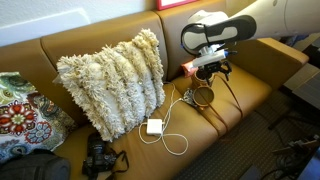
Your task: Move the bag to the right
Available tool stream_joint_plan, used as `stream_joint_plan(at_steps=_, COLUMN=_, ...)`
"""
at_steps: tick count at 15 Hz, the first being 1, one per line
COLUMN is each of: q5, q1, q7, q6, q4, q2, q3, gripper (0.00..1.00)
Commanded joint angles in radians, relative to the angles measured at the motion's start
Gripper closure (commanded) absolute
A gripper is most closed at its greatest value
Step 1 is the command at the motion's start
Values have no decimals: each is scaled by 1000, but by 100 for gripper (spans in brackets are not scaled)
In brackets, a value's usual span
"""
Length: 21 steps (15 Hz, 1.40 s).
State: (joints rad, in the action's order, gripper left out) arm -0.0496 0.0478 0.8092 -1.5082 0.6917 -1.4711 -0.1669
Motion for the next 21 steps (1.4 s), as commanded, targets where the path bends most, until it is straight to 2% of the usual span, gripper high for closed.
stream_joint_plan(at_steps=1, q5=17, q1=12, q7=23, q6=-33, q4=-75, q2=0, q3=20, gripper=0)
stream_joint_plan(at_steps=7, q5=56, q1=23, q7=140, q6=-314, q4=-127, q2=2, q3=52, gripper=0)
stream_joint_plan(at_steps=12, q5=39, q1=23, q7=259, q6=-626, q4=-104, q2=1, q3=32, gripper=0)
stream_joint_plan(at_steps=13, q5=36, q1=29, q7=271, q6=-658, q4=-96, q2=-1, q3=29, gripper=0)
stream_joint_plan(at_steps=16, q5=28, q1=35, q7=332, q6=-705, q4=-50, q2=-4, q3=9, gripper=0)
stream_joint_plan(at_steps=21, q5=33, q1=46, q7=368, q6=-647, q4=30, q2=-10, q3=6, gripper=0)
